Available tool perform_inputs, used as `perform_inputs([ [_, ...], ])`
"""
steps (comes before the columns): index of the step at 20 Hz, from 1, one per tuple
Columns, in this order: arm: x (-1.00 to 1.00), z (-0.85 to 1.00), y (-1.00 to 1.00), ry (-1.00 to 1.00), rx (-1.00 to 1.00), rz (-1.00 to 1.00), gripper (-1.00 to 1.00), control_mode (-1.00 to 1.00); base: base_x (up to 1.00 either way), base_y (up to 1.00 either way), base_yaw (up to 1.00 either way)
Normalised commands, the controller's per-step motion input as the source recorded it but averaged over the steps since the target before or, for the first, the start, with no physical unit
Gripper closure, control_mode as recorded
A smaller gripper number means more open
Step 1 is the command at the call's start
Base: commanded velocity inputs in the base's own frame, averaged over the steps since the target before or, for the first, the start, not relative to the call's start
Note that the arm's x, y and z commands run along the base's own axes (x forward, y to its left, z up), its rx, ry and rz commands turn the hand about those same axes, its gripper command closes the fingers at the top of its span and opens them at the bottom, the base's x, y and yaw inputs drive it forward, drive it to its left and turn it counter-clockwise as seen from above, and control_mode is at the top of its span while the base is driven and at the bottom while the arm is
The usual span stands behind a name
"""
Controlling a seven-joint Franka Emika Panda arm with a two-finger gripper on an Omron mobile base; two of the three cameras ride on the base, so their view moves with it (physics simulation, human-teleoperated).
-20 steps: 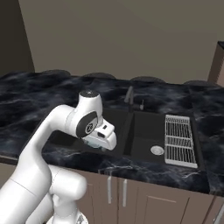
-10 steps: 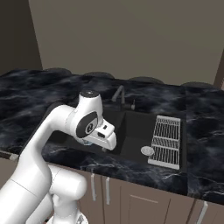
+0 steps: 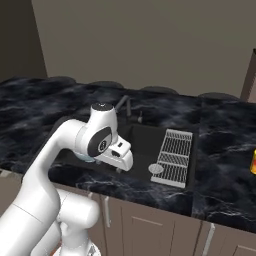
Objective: Place the bowl in the left basin and the cup in the right basin of the sink.
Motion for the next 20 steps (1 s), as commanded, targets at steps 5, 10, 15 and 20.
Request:
perform_inputs([
  [5,0.0,0.0,0.0,0.0,0.0,0.0,-1.0,1.0,-0.02,-0.41,0.0],
  [10,0.0,0.0,0.0,0.0,0.0,0.0,-1.0,1.0,0.0,-0.38,0.0],
  [15,0.0,0.0,0.0,0.0,0.0,0.0,-1.0,1.0,0.0,-0.41,0.02],
  [20,0.0,0.0,0.0,0.0,0.0,0.0,-1.0,1.0,0.0,-0.44,0.0],
])
